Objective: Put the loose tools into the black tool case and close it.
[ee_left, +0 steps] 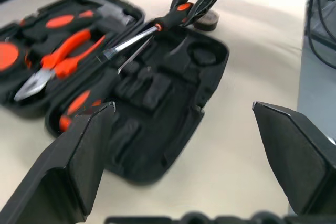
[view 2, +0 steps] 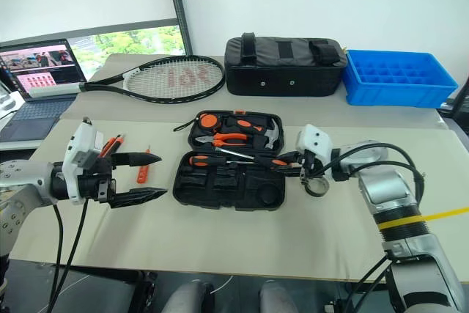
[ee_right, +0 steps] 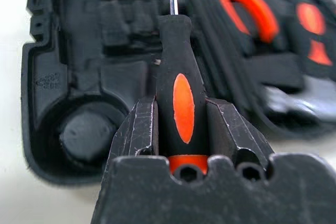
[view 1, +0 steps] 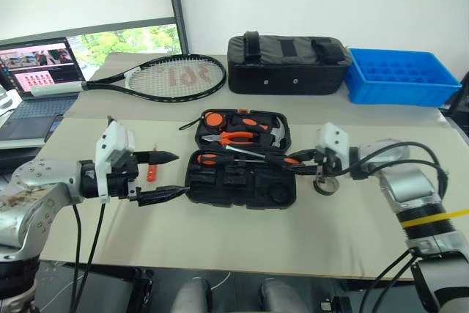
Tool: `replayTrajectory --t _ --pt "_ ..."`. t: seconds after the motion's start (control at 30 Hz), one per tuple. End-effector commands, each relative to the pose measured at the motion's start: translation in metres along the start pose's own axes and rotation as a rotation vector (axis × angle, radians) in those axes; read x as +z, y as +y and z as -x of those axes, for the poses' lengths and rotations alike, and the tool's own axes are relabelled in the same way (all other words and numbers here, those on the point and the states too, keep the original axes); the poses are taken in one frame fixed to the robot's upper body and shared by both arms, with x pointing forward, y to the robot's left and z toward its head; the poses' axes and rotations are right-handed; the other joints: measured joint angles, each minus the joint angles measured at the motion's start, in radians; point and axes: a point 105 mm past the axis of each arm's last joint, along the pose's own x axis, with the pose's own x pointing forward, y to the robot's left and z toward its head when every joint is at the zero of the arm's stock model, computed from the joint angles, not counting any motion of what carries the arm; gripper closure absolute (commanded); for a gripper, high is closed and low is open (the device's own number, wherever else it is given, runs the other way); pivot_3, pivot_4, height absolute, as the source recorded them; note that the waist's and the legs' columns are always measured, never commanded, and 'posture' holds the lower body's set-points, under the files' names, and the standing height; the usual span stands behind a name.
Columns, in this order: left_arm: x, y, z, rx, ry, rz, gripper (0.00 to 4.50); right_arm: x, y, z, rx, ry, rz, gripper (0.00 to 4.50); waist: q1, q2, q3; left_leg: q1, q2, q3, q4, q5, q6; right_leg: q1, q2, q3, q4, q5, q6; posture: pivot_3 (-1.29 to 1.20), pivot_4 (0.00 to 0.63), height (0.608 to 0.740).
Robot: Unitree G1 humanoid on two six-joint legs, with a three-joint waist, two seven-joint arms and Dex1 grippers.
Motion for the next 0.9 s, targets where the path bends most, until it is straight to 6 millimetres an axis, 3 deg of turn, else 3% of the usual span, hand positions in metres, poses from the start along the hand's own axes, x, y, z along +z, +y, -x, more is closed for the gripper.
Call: replayTrajectory --t 0.03,0.17,0.23,0.33,0.47,0.67,0.8,0.9 --pt "0.012 -0.005 0.006 0.020 -0.015 -0.051 0.00 0.009 -0.003 -0.006 0.027 -0.019 0.092 3.55 -0.001 0.000 0.000 0.000 0.000 0.000 0.000 0.000 0.000 0.000 0.000 0.000 0.000 0.000 0.000 0.00 0.150 0.708" --pt "0.013 -0.005 0.007 0.038 -0.022 -0.057 0.00 0.010 -0.004 -0.013 0.051 -0.024 0.105 3.55 -0.004 0.000 0.000 0.001 0.000 0.000 0.000 0.000 0.000 0.000 0.000 -0.001 0.001 0.000 -0.001 0.00 0.150 0.708" --pt "0.014 -0.006 0.007 0.041 -0.023 -0.056 0.00 0.009 -0.005 -0.015 0.051 -0.012 0.115 2.53 -0.006 0.000 0.000 0.001 0.000 0.000 0.000 0.000 0.000 -0.001 0.000 -0.001 0.001 0.000 -0.001 0.00 0.150 0.708" --pt "0.014 -0.006 0.007 0.040 -0.025 -0.051 0.00 0.014 -0.009 -0.014 0.028 -0.034 0.130 1.71 -0.008 0.000 0.000 0.001 0.001 0.000 -0.001 0.000 0.000 0.000 0.001 -0.001 0.002 0.000 -0.001 0.00 0.150 0.708" --pt "0.014 -0.005 0.007 0.038 -0.025 -0.049 0.00 0.025 -0.018 -0.006 -0.032 -0.081 0.138 0.27 -0.009 0.000 0.000 0.002 0.001 0.000 -0.001 0.000 0.000 -0.001 0.001 -0.001 0.002 0.000 -0.001 0.00 0.150 0.708" --pt "0.014 -0.002 0.005 0.029 -0.026 -0.049 0.00 0.049 -0.022 -0.004 -0.097 -0.234 0.021 0.27 -0.010 0.000 0.000 0.001 0.001 0.000 -0.001 0.000 0.000 0.000 0.001 -0.001 0.002 0.000 -0.001 0.00 0.150 0.708" --pt "0.013 -0.001 0.004 0.024 -0.026 -0.046 0.00 0.054 -0.019 -0.014 -0.125 -0.298 -0.034 1.21 -0.013 0.000 0.000 0.002 0.001 0.000 -0.002 0.000 0.000 -0.001 0.001 -0.001 0.003 0.000 -0.002 0.00 0.150 0.708" --pt "0.013 0.000 0.004 0.021 -0.027 -0.044 0.00 0.049 -0.012 -0.027 -0.112 -0.299 -0.052 2.31 -0.009 0.000 0.000 0.002 0.001 0.000 -0.002 0.000 0.000 -0.001 0.001 -0.001 0.002 0.000 -0.002 0.00 0.150 0.708"
